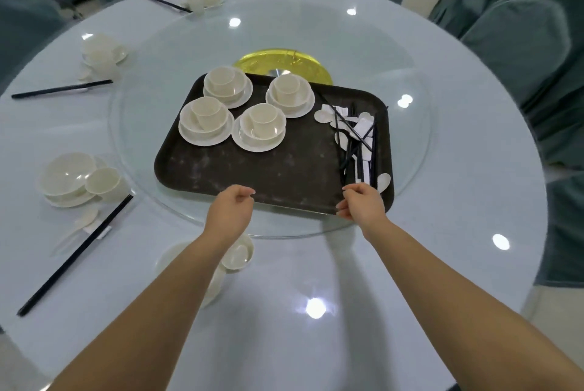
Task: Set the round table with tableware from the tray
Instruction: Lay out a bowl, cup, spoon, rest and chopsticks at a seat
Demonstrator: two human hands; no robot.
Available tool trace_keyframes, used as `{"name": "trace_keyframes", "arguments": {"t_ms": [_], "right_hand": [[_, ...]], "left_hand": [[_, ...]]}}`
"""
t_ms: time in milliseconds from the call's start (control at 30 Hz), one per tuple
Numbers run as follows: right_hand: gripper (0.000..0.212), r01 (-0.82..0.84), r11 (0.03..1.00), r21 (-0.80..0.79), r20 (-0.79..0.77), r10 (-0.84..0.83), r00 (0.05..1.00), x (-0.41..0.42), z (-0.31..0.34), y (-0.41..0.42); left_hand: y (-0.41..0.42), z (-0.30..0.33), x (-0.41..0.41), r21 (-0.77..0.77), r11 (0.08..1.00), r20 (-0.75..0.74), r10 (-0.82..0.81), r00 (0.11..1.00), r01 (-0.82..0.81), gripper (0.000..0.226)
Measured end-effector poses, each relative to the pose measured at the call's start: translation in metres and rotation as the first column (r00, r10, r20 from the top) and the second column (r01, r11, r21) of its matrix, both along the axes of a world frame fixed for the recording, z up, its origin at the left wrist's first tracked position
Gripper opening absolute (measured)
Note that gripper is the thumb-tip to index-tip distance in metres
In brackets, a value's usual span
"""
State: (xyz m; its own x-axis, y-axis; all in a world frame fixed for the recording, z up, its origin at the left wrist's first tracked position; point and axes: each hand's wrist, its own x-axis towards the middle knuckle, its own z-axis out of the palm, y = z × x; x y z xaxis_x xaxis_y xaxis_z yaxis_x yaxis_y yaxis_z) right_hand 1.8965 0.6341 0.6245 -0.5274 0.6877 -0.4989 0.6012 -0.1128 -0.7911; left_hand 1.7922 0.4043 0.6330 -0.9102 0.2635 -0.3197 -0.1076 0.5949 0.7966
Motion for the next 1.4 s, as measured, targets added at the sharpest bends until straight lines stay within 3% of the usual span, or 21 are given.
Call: {"name": "trace_keyframes", "arguments": {"t_ms": [233,467,600,767,900,1000,1133,1300,1400], "right_hand": [[0.012,0.016,0.999,0.031,0.059,-0.018,0.998,-0.016,-0.005,0.031],[0.018,-0.136,0.99,0.033,0.008,0.136,0.991,-0.047,-0.016,0.029],[0.016,-0.085,0.983,0.165,-0.012,0.088,0.996,-0.059,-0.023,0.033],[0.031,-0.121,0.908,0.401,0.17,0.056,0.984,-0.059,-0.031,0.06],[0.036,-0.322,0.808,0.493,0.42,0.104,0.902,-0.067,-0.031,0.071],[0.033,-0.399,0.791,0.464,0.501,0.137,0.854,-0.076,-0.028,0.071],[0.028,-0.29,0.899,0.329,0.388,0.151,0.909,-0.084,-0.025,0.075],[0.03,-0.229,0.939,0.257,0.33,0.137,0.934,-0.074,-0.022,0.072],[0.031,-0.132,0.989,0.066,0.235,0.113,0.965,-0.063,-0.015,0.06]], "left_hand": [[0.044,-0.017,-0.014,-0.016,0.998,0.05,-0.065,0.997,0.066,0.02],[0.069,-0.027,-0.036,-0.032,0.999,0.098,-0.015,0.995,0.018,0.019],[0.077,-0.031,-0.049,-0.05,0.998,0.091,-0.029,0.995,0.034,0.016],[0.09,-0.044,-0.045,-0.083,0.995,0.119,-0.042,0.992,0.052,0.016],[0.09,-0.05,-0.037,-0.199,0.975,0.043,-0.095,0.995,0.102,0.018],[0.088,-0.05,-0.036,-0.213,0.967,0.003,-0.144,0.99,0.142,0.019],[0.088,-0.046,-0.032,-0.202,0.965,0.01,-0.168,0.986,0.167,0.02],[0.087,-0.043,-0.026,-0.171,0.973,0.038,-0.15,0.988,0.155,0.019],[0.086,-0.041,-0.02,-0.125,0.982,0.025,-0.137,0.99,0.139,0.02]]}}
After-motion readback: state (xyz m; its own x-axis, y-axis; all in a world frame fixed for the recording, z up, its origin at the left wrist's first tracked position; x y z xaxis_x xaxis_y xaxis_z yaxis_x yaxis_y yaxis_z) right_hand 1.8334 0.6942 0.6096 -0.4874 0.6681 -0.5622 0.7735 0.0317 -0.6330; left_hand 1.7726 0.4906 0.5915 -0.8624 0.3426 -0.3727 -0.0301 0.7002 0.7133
